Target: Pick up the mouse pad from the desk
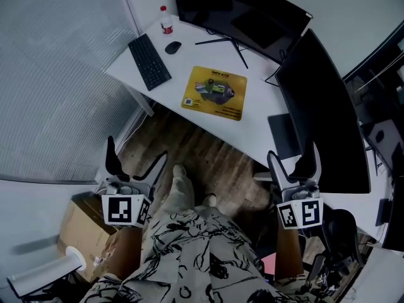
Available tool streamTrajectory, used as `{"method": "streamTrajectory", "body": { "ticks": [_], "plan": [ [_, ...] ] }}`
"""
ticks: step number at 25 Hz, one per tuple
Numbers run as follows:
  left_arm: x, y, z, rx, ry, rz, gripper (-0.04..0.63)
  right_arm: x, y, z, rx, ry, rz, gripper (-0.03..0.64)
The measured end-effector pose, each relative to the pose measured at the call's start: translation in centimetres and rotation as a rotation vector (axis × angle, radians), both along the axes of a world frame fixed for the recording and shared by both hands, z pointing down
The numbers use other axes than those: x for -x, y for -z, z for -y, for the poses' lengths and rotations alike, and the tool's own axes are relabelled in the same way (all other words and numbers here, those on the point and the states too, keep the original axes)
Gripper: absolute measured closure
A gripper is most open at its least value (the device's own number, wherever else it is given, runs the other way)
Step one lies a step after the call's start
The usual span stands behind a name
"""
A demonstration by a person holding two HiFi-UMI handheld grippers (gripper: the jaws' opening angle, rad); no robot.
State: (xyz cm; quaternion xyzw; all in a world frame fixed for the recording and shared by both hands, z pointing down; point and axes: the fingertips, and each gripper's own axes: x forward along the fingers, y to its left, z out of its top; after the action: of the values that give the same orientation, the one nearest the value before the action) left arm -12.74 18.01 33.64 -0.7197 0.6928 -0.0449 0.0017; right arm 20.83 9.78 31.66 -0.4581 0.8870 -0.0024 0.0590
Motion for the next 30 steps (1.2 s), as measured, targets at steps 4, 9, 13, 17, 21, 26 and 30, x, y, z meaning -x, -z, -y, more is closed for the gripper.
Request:
{"method": "streamTrajectory", "body": {
  "ticks": [4, 9, 13, 17, 21, 26, 30],
  "plan": [
    [1.7, -1.1, 1.8, 0.017, 0.005, -0.013, -0.006, 1.2, -0.8, 2.0, 0.015, -0.013, 0.0, 0.132],
    [4.1, -1.5, 5.5, 0.019, -0.014, -0.016, -0.006, 4.1, -0.7, 4.9, 0.004, -0.013, -0.03, 0.13],
    [5.8, -1.6, 9.3, 0.016, -0.045, -0.028, -0.006, 5.5, -0.3, 8.2, 0.013, -0.051, -0.002, 0.132],
    [7.3, -1.7, 13.2, 0.022, -0.085, -0.036, -0.006, 7.0, 0.1, 11.1, 0.011, -0.092, 0.004, 0.13],
    [8.4, -1.3, 17.2, 0.009, -0.138, -0.029, -0.006, 8.5, 0.6, 13.6, 0.003, -0.122, 0.003, 0.132],
    [9.2, -0.9, 21.4, 0.007, -0.193, -0.027, -0.006, 9.2, 1.3, 15.6, -0.008, -0.174, 0.004, 0.132],
    [9.8, -0.5, 23.5, 0.003, -0.237, -0.029, -0.006, 9.5, 2.1, 16.6, -0.022, -0.22, 0.021, 0.132]
  ]
}}
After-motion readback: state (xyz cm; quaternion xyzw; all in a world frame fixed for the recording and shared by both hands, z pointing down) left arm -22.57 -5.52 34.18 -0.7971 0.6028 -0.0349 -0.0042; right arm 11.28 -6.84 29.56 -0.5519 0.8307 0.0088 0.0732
